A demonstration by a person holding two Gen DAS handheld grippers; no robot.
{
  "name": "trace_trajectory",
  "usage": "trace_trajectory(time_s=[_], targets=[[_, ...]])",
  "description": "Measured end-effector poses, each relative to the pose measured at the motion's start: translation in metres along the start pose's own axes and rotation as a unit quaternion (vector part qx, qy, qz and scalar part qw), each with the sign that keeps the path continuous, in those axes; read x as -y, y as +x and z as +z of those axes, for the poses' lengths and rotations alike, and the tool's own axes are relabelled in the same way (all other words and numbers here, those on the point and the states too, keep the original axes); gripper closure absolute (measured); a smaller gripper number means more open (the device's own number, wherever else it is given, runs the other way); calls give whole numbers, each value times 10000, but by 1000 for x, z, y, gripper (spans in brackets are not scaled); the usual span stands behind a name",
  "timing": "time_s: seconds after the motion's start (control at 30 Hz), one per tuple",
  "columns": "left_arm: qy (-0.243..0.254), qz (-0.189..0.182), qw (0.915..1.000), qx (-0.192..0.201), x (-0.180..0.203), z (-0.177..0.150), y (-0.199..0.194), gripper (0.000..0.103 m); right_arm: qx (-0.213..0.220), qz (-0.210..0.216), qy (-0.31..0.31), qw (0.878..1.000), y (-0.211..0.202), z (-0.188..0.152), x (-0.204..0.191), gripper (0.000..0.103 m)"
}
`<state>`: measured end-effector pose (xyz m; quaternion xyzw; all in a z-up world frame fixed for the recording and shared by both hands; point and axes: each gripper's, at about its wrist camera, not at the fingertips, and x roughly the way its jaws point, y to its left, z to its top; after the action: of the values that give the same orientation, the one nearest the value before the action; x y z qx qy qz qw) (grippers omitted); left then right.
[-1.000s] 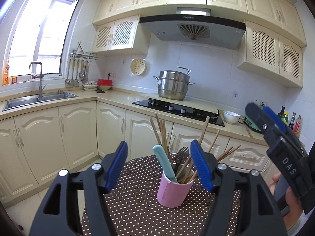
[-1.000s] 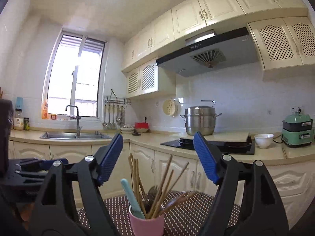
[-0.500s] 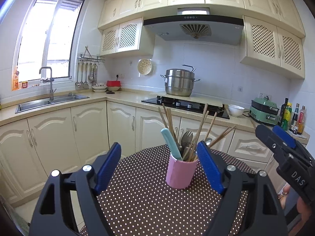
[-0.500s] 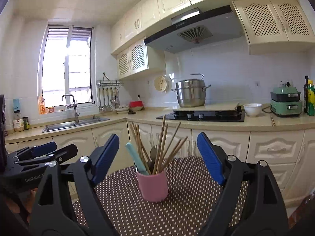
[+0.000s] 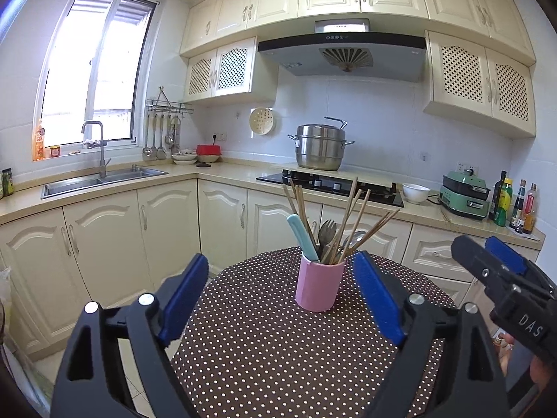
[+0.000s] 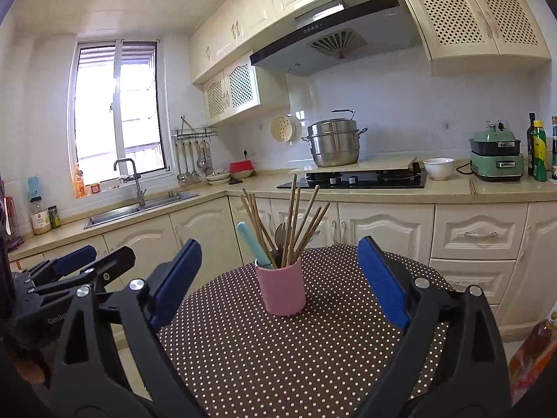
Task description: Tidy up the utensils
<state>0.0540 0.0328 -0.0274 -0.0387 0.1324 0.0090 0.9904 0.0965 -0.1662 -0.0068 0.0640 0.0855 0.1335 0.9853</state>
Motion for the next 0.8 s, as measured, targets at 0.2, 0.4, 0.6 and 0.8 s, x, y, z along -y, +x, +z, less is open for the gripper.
trace_trajectory(time_s=[0.2,0.4,0.6,0.8], targets=[[88,-67,9999,100,3,1,-18,18,37,51,-77,10000,-16,2,-5,10],[151,-90,9994,298,6,2,-30,15,100,39,-134,9999,-24,4,-9,9],[122,-85,9993,337,8,1,-35,15,84,28,-109,9999,-29,2,-7,9],[195,-21,9991,385,15,-1,-36,15,103,10,-227,9997,-34,0,-11,9]])
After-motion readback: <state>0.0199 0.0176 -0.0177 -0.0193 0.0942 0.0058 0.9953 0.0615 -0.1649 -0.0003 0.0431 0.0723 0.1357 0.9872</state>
